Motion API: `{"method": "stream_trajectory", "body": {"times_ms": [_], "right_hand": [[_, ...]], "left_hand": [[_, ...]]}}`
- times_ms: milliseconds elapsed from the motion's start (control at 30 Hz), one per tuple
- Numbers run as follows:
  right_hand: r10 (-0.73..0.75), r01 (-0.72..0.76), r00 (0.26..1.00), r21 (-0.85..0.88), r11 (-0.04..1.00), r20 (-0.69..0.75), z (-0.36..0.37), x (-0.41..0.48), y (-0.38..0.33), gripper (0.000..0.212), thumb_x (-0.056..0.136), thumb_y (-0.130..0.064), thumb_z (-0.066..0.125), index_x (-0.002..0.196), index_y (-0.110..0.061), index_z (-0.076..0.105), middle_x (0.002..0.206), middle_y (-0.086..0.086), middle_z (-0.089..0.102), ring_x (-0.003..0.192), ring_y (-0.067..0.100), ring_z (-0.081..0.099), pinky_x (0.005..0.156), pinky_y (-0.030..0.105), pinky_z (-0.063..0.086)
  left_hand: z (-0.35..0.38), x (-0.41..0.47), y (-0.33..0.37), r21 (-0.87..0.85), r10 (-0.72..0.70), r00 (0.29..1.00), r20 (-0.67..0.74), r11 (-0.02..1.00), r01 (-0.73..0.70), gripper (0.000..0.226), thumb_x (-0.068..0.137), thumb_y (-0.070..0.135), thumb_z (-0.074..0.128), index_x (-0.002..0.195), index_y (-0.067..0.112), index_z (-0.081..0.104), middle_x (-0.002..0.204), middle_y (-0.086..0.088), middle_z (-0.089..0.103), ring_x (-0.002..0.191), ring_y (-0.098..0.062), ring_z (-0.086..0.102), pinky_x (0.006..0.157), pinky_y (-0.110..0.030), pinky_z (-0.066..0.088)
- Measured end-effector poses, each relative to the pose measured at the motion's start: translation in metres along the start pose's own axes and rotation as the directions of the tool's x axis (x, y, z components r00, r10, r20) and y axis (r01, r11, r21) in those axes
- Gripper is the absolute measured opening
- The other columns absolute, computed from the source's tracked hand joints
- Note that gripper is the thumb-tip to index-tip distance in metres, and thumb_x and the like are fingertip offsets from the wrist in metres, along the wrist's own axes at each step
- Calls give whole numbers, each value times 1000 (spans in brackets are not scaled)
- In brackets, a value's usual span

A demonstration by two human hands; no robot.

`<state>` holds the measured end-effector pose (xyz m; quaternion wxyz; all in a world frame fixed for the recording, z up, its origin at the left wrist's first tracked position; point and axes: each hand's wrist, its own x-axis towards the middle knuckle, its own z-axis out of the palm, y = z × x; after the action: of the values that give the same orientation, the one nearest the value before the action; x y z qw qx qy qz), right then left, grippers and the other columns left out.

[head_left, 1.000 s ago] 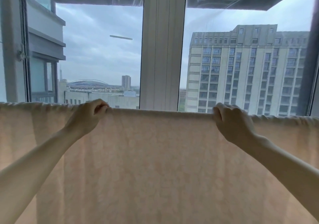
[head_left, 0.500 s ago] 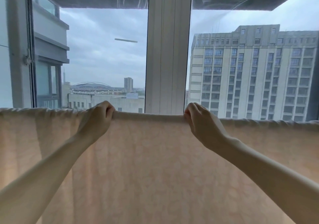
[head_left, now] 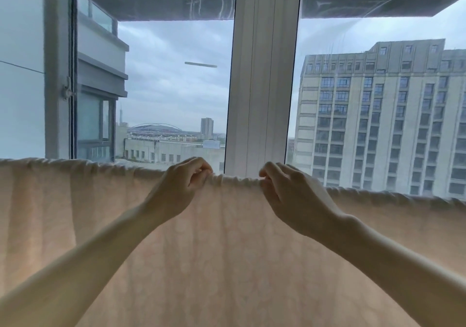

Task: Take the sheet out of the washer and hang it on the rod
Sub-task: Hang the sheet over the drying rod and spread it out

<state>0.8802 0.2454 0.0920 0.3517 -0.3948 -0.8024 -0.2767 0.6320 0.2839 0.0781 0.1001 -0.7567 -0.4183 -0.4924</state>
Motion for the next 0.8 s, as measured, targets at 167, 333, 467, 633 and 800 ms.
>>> {"method": "stream_trajectory", "body": {"times_ms": [167, 333, 467, 633, 800], "right_hand": [[-122, 119, 992, 72, 990, 43, 27, 35, -39, 24, 98, -36, 44, 113, -18, 51, 105, 0, 64, 91, 17, 62, 74, 38, 55], [-169, 161, 982, 98, 982, 79, 58, 62, -75, 33, 98, -39, 41, 124, -18, 46, 114, 2, 59, 101, 22, 59, 75, 40, 52], [-180, 174, 980, 70, 982, 85, 78, 77, -97, 31, 99, -37, 38, 124, -18, 45, 111, 3, 57, 96, 23, 58, 66, 34, 42], [-127, 122, 987, 60, 991, 93, 95, 94, -126, 34, 99, -35, 39, 128, -17, 44, 112, 4, 58, 95, 24, 60, 70, 36, 46], [-76, 72, 996, 70, 995, 48, 114, 115, -153, 26, 99, -37, 44, 113, -16, 49, 99, 2, 60, 84, 21, 62, 72, 40, 53]], "left_hand": [[-29, -11, -28, 99, -59, 998, -15, 993, 61, 13, 97, 25, 53, 100, 23, 66, 99, 15, 66, 92, -2, 61, 82, -24, 49], [-66, -31, -75, 223, -89, 995, -53, 970, 98, 19, 96, 20, 55, 109, 18, 68, 105, 9, 68, 97, -3, 59, 90, -8, 37], [-94, -39, -108, 260, -122, 988, -98, 955, 144, 23, 98, 20, 52, 113, 16, 69, 108, 9, 67, 101, -7, 57, 98, -14, 32], [-125, -43, -156, 221, -177, 983, -38, 958, 181, 27, 99, 17, 49, 121, 19, 64, 118, 6, 65, 108, -9, 57, 94, -25, 42], [-149, -34, -196, 265, -141, 989, 40, 956, 125, 26, 98, 13, 51, 118, 17, 65, 114, 7, 64, 108, -10, 54, 97, -28, 39]]}}
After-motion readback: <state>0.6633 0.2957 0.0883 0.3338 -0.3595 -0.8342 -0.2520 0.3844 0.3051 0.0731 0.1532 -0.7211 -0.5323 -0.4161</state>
